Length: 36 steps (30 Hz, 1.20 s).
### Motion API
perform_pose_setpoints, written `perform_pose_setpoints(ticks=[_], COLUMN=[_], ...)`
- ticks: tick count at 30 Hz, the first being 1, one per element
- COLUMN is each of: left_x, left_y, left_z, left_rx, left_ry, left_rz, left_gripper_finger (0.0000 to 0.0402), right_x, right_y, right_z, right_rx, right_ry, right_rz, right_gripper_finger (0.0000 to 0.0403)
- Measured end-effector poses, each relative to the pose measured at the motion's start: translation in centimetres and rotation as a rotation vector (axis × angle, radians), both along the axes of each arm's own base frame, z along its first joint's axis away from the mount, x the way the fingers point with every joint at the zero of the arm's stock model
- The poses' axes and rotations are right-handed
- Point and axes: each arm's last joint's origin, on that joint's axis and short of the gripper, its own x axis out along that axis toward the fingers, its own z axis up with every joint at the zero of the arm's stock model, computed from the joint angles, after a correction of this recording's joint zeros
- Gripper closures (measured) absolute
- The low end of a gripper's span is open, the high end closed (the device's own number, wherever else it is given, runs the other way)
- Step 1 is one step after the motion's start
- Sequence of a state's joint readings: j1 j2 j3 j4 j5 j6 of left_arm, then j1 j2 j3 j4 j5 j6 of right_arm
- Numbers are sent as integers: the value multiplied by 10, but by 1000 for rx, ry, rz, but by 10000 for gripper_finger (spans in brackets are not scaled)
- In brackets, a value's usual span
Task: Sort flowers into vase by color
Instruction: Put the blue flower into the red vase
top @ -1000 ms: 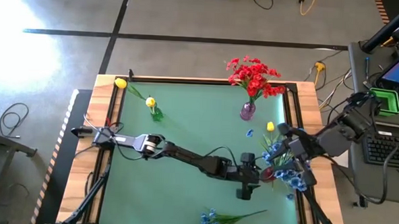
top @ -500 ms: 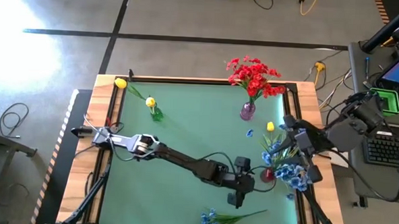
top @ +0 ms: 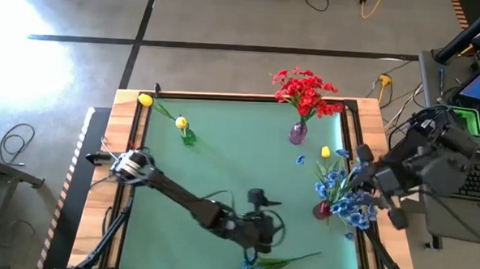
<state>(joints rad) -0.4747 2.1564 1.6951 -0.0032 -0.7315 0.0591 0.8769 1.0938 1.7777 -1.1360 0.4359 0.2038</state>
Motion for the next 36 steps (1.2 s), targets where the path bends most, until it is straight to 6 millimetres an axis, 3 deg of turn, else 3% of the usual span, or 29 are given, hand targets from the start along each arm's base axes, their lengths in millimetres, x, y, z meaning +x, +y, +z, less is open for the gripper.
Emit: perform_pose_setpoints(ticks=[5,11,24,29,36], left_x=[-33,-45,-36,-31,-15], left_y=[-7,-37,-91,-101,-114], left_z=[17,27,1,4,-16], left_rx=[-238,-395,-386,-391,-362], left_ry=[-17,-51,30,52,127], left_rz=[1,-53,-103,-97,-64], left_gripper_finger=[93,93,93,93,93], right_x=[8,13,15,20,23], right_y=[15,22,24,26,29], right_z=[-9,-12,-14,-12,-15], right_rx=[-53,-54,14,23,-3], right_ry=[31,48,77,27,28], right_rz=[-12,-24,-65,-137,-167], right_gripper_finger=[278,278,278,278,278])
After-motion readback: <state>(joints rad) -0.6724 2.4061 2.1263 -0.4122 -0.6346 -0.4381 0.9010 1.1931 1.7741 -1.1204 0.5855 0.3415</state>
